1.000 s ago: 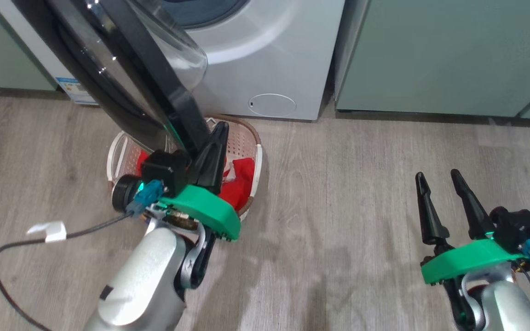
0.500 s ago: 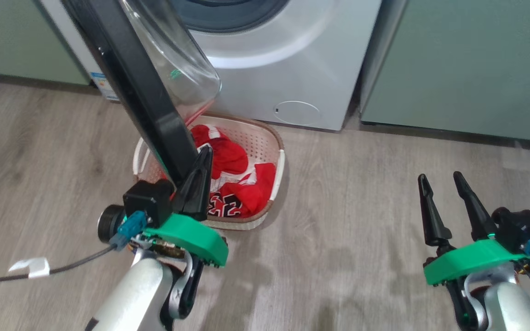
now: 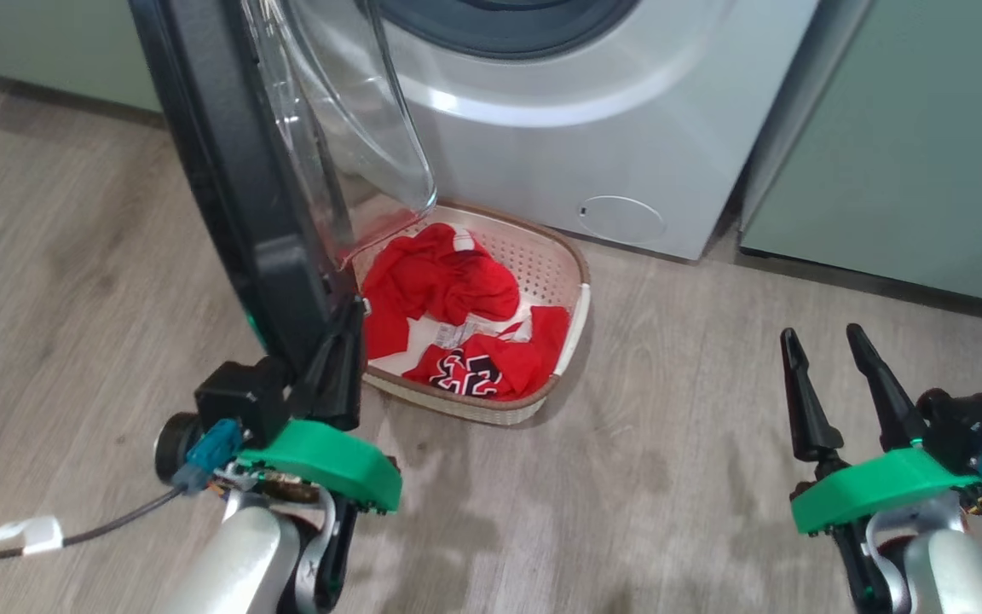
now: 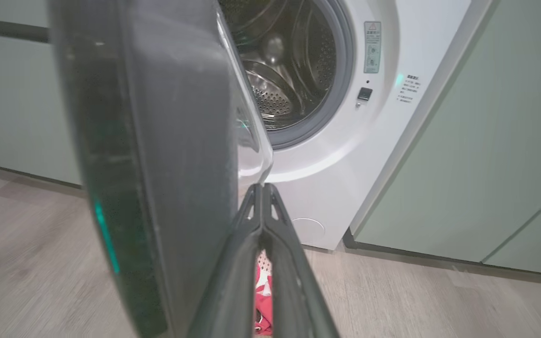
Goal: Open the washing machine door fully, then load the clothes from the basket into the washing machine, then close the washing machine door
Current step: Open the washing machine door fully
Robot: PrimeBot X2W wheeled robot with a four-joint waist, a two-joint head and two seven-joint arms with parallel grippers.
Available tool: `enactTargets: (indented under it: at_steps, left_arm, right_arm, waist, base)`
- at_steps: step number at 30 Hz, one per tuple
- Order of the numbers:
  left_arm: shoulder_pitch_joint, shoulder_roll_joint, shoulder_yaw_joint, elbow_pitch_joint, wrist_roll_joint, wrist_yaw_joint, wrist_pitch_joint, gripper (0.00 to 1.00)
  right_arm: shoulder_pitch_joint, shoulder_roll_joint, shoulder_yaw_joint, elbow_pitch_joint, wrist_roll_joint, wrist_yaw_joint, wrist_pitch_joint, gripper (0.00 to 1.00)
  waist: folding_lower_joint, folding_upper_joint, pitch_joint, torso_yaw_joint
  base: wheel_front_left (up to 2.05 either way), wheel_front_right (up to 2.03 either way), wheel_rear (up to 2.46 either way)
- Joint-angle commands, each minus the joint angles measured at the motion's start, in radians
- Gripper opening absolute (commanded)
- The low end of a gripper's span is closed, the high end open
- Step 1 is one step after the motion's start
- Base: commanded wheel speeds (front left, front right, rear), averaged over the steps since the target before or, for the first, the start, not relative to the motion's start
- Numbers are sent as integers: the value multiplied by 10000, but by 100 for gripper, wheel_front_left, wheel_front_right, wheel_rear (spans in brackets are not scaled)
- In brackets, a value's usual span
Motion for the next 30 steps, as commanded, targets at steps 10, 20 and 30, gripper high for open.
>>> enactTargets:
  at_steps: [10, 20, 30]
  left_arm:
    - [193, 537, 1103, -318, -376, 373, -170, 0]
    - [247, 1283, 2403, 223, -886, 350, -441, 0]
    - [-32, 1832, 4104, 1195, -1412, 227, -727, 0]
  right_arm:
    - [-225, 3, 176, -453, -130, 0, 96, 100]
    - [-400, 3, 198, -554, -208, 0, 178, 100]
    - [-524, 3, 121, -680, -322, 0, 264, 100]
  waist:
    - [0, 0, 68, 601]
    - [0, 0, 302, 574]
    - [0, 0, 634, 201]
  base:
    - [0, 0, 0]
    - [0, 0, 0]
    - [0, 0, 0]
